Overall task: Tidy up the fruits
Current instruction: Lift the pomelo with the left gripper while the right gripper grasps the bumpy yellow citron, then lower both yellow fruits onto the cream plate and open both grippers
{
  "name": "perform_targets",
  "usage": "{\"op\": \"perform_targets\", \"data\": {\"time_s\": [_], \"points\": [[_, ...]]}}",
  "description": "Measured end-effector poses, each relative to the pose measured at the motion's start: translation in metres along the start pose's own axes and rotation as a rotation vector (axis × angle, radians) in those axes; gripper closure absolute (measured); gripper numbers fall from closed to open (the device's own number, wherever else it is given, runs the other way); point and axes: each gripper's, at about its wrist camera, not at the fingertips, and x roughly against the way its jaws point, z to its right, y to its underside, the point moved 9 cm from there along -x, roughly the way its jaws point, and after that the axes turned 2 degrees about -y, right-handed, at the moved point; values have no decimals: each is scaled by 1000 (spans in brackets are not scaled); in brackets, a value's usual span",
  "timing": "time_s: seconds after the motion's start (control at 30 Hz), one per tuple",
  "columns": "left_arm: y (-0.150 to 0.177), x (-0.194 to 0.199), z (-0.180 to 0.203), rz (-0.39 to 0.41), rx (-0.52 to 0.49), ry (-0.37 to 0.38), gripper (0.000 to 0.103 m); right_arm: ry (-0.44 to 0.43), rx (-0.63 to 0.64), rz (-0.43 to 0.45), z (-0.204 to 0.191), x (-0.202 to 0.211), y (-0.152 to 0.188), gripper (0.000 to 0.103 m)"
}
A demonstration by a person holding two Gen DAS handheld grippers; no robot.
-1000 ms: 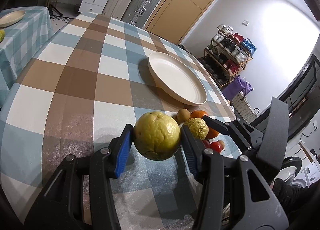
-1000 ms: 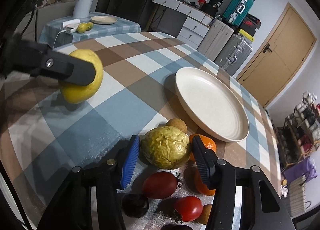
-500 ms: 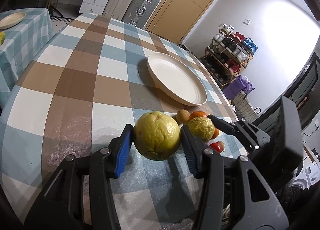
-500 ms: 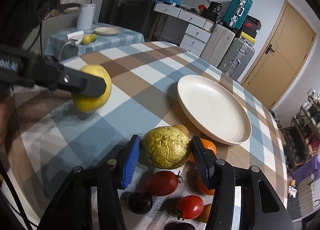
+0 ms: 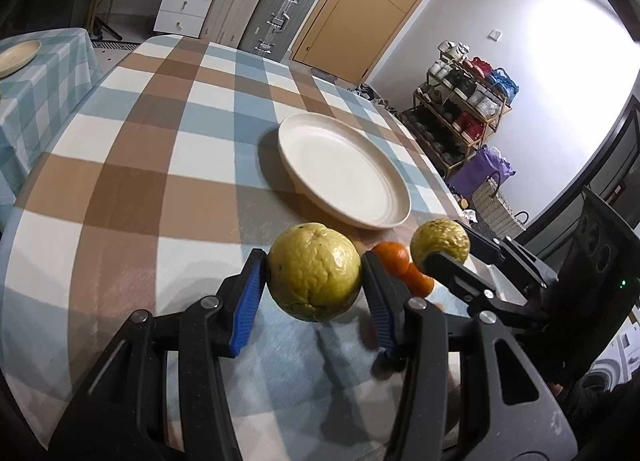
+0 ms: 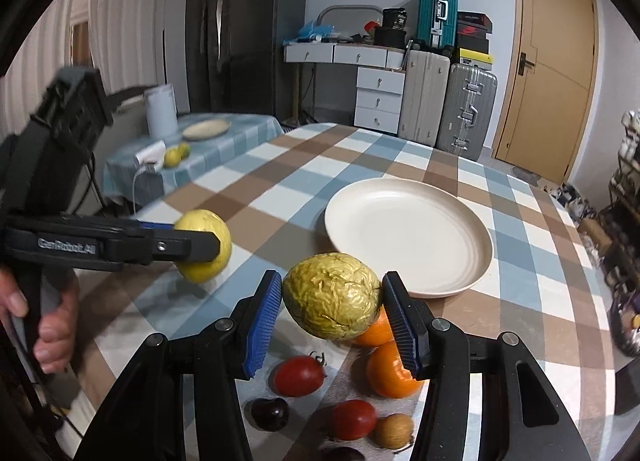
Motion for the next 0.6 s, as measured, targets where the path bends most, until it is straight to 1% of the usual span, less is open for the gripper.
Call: {"op": "perform_targets", "data": {"time_s": [0.23, 0.43, 0.53, 0.6], "points": [[-26, -17, 24, 8, -17, 7, 57, -14, -85, 56, 34, 12, -16, 50], [-63, -35, 40, 15, -46, 3, 57, -24, -121, 90, 66, 14, -36, 50], [-82, -47, 46, 12, -57, 6, 57, -45, -144, 101, 81, 13, -47, 50], [-95, -58, 49, 7, -62, 8, 57, -76, -178, 105, 95, 9, -55, 50]]}}
